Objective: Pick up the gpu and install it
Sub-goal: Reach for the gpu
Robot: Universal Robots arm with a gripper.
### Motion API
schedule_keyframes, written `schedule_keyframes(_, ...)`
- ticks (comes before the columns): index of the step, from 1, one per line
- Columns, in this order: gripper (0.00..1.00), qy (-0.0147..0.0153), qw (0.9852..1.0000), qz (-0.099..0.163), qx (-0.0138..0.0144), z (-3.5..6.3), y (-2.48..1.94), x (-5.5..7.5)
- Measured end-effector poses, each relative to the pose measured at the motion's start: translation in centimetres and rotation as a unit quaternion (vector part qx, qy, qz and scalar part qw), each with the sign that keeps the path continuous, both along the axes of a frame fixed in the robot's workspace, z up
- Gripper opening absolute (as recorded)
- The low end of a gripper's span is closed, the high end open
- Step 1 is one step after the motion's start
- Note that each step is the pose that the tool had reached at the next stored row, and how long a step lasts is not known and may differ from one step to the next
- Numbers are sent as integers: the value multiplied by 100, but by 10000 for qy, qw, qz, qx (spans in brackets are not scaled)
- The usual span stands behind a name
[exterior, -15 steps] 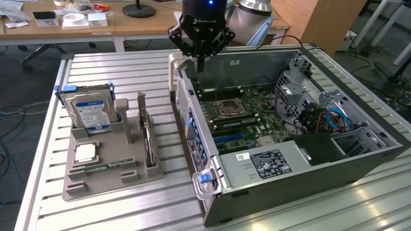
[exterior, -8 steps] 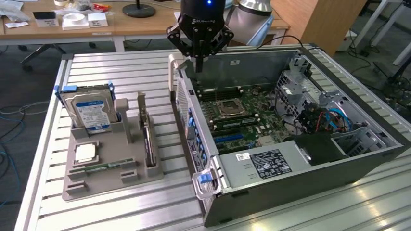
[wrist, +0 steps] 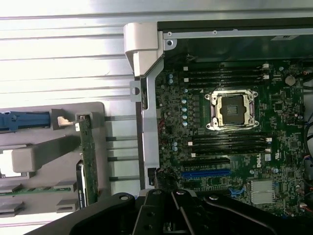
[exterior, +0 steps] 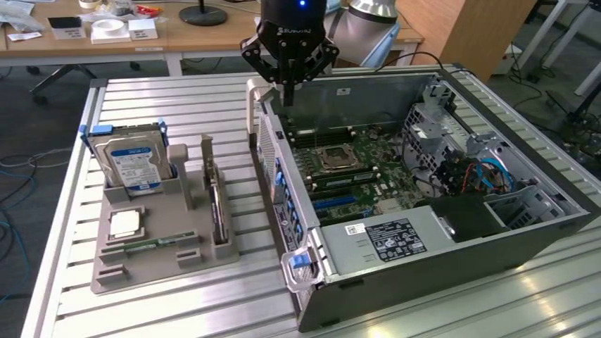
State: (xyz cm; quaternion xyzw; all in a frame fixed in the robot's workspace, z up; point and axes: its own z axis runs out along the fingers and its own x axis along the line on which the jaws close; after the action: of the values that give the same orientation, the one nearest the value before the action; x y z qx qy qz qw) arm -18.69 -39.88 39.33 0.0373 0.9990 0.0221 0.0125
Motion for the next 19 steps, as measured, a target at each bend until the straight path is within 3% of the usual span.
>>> schedule_keyframes(19, 11, 0, 10000, -2, 0, 0, 0, -53)
